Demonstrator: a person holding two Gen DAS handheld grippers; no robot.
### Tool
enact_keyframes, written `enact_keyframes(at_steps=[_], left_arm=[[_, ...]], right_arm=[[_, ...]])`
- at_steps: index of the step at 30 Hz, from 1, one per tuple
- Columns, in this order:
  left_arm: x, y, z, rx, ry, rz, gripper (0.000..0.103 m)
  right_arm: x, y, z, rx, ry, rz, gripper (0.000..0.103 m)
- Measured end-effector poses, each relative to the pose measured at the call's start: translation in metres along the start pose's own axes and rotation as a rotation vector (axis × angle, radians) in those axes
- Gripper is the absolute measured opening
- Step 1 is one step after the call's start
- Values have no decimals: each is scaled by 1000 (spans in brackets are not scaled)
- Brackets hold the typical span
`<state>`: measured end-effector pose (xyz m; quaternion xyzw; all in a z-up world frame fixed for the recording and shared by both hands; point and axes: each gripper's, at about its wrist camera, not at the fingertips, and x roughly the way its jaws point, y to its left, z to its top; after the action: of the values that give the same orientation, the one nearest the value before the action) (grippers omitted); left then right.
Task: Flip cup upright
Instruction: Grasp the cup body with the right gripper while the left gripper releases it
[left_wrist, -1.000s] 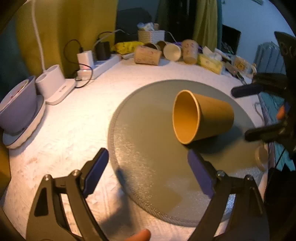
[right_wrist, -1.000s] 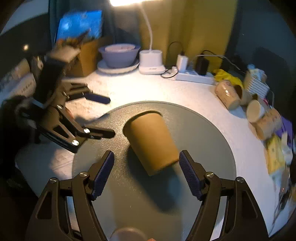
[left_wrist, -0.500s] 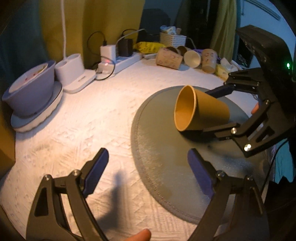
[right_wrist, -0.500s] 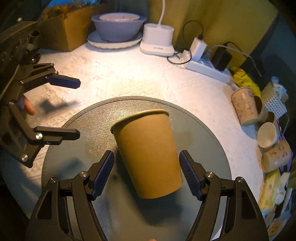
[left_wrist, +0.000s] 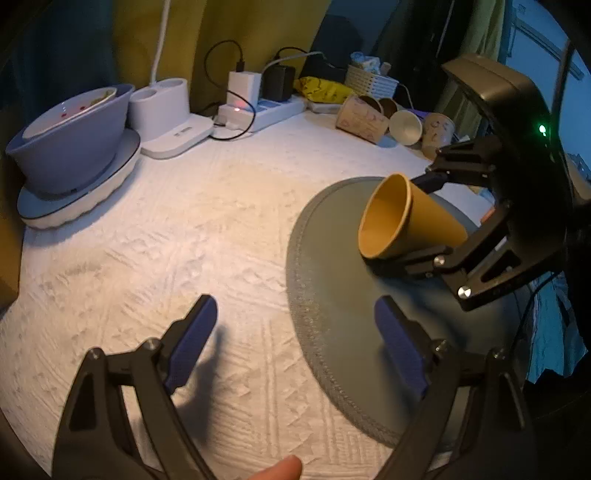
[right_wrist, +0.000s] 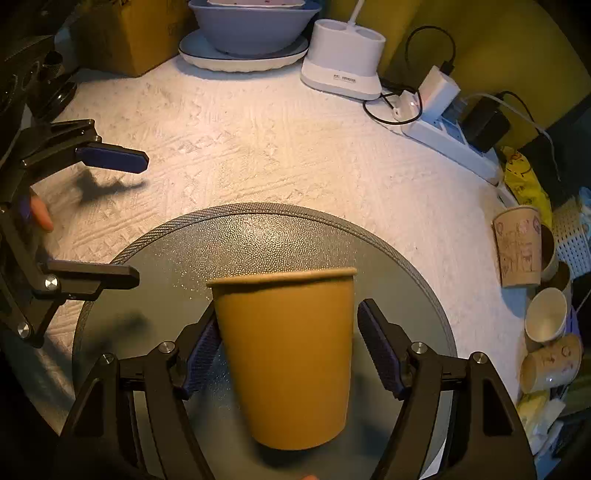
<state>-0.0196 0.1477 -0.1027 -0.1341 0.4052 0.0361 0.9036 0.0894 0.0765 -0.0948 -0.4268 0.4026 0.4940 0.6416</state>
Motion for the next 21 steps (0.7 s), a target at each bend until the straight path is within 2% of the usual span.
enact_keyframes(at_steps=[3,8,15,18,21], left_arm=[[-2,4,1,-20,-11,0,88],[-7,8,1,-41,-31,2,88],[-9,3,1,-35,-57,-2,88],[-13,-2,1,-30,-79,-17,88],[-14,-5,0,-26,-86,-26,88]], right_arm=[[-3,-2,2,7,-9,27,66],[-28,-12,-2,86,-138,14,66],[-56,-29,-41,284,-386,23,66],[-56,-38,-58,362,-458,27,66],[-52,-45,-73,443,-488,50,66]])
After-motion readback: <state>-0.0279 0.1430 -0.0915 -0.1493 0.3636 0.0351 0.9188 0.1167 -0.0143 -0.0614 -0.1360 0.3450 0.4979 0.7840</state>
